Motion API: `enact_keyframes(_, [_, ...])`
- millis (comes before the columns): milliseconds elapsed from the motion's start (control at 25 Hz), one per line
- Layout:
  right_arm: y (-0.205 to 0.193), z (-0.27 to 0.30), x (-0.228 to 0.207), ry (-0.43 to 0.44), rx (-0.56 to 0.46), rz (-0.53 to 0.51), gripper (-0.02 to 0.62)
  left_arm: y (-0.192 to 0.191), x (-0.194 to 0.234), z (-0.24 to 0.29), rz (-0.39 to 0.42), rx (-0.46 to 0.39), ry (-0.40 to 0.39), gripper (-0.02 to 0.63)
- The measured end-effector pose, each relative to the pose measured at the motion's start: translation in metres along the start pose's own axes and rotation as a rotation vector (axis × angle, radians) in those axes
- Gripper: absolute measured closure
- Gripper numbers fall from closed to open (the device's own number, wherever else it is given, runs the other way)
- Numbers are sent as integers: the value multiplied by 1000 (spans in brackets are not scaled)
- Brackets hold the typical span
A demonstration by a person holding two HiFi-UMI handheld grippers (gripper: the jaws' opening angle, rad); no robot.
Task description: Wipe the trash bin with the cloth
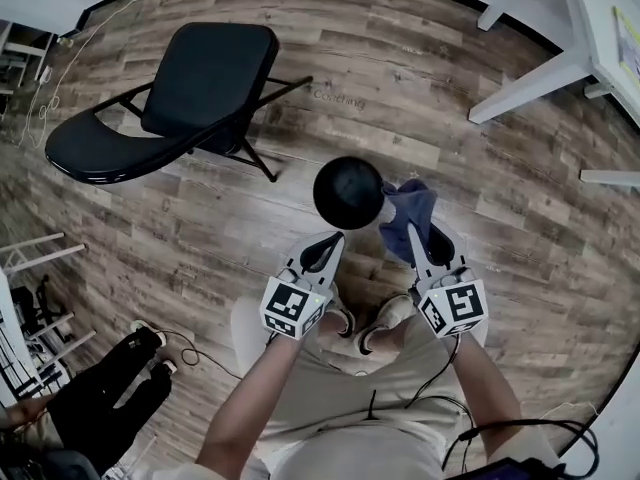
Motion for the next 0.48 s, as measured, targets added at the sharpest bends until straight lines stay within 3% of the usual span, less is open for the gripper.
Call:
enact_keyframes(280, [-114, 37, -1, -24, 2, 24, 525, -72, 17, 56, 55, -70, 13, 606])
enact_keyframes(480, [-168, 49, -1, -29, 0, 4, 525, -103, 21, 80, 112, -111, 34, 606])
Point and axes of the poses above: the fingertips, and each gripper's own axes: z forward along the fingers, x to its left, y out of its top, the point moved 7 cm from there along -z, backward along the fingers, and after that the axes turned 12 degrees about -z, right-handed, at the moved point
